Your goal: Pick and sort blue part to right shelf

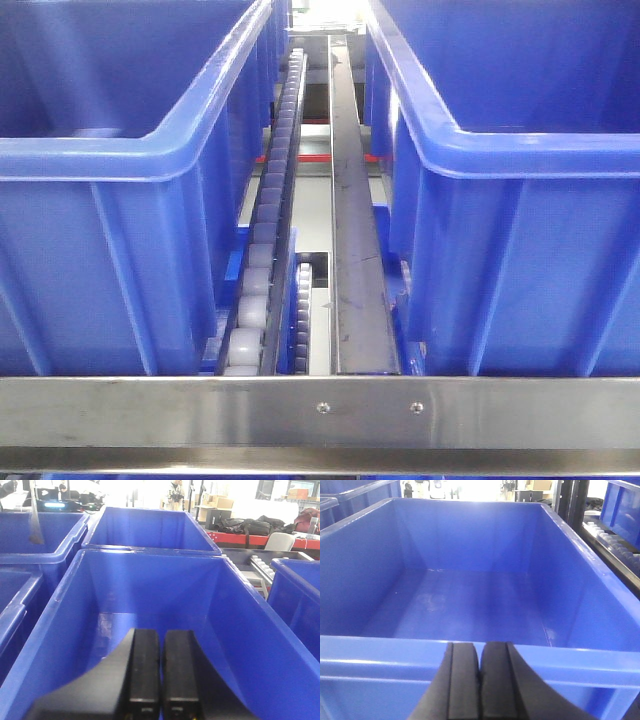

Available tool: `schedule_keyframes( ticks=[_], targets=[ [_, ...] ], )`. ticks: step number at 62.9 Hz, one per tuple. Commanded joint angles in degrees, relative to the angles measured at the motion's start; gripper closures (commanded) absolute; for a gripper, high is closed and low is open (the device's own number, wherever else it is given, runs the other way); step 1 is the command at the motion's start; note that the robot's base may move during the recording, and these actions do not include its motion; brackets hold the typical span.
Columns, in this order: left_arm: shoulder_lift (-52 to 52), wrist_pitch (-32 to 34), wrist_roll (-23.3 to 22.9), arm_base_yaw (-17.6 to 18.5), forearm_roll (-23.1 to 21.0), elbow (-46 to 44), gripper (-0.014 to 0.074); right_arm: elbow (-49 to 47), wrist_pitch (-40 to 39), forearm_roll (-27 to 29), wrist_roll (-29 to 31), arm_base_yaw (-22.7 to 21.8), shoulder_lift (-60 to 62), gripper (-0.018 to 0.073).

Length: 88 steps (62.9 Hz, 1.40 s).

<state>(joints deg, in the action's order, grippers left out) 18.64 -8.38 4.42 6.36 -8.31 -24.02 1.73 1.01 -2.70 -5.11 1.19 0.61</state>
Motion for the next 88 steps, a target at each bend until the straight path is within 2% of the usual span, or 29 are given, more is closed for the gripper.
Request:
schedule_keyframes(
  ticks=[1, 26, 34, 52, 65, 76, 88],
  targets=[
    [0.58, 4.62, -0.33, 0.01, -0.33, -1.72, 0.0473, -1.22, -5.52, -0.56, 0.15, -0.24, 1.25, 0.0494],
    [0.58, 4.62, -0.33, 0.01, -0.33, -1.72, 0.0472, -1.22, -5.52, -0.56, 0.15, -0.24, 1.25, 0.0494],
    [0.33, 6.32, -0.23, -0.12, 3.18, -0.75, 0.0473, -1.22, -5.52, -0.56, 0.15, -0.24, 1.25, 0.0494],
    [-8.08, 11.46, -0.23, -0.12, 3.18, 11.62, 0.0473, -1.22, -5.44, -0.56, 0.15, -0.24, 1.25, 0.0494],
    [-16.01, 11.95, -0.23, -1.2, 3.18, 19.72, 0.0473, -1.22, -5.44, -0.56, 0.15, -0.24, 1.25, 0.0494],
    [-20.27, 12.67, -0.23, -4.11, 3.18, 23.56, 0.0472, -1.22, -5.44, -0.56, 0.15, -0.24, 1.25, 0.0494],
    [-20.27, 12.15, -0.23, -4.0, 3.18, 25.75, 0.0472, -1.22, -5.38, -0.56, 0.15, -0.24, 1.19, 0.0494]
  ],
)
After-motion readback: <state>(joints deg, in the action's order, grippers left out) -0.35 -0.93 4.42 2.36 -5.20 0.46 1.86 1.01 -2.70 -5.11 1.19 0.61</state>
